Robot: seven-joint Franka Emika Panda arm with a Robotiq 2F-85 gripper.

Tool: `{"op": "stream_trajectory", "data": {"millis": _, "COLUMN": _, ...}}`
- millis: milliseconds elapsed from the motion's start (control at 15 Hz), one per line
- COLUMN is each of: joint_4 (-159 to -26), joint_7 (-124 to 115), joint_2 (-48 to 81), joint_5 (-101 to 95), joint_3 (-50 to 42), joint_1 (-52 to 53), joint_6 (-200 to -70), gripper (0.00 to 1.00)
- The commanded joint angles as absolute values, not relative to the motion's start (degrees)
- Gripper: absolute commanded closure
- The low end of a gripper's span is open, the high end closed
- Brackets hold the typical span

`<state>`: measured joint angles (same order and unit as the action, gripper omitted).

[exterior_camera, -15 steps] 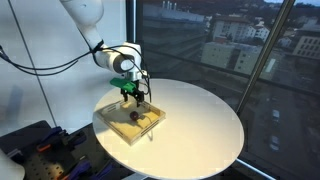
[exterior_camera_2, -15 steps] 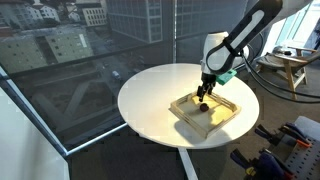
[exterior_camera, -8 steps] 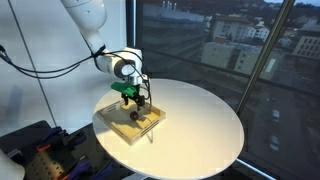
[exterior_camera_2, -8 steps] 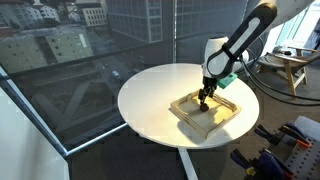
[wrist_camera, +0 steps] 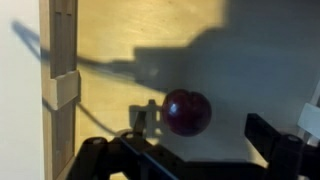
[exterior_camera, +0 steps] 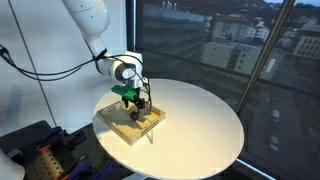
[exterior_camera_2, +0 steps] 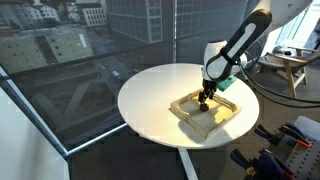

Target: Remove the plum plush toy from the tray and put it on the table

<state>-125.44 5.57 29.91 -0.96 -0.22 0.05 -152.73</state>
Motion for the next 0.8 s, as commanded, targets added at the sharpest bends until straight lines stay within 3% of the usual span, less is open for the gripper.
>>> {"op": "stream_trajectory", "data": {"millis": 0, "joint_4": -123.2, "joint_7": 5.3, "joint_2": 31.7, "joint_5": -1.9, "joint_3": -0.3, "joint_1": -0.2, "joint_6": -153.0, "gripper": 0.00}}
{"op": "stream_trajectory", "data": {"millis": 733, "joint_4": -120.0, "joint_7": 5.4, "joint_2": 35.4, "joint_5": -1.8, "joint_3": -0.2, "joint_1": -0.3, "joint_6": -152.8, "gripper": 0.00}}
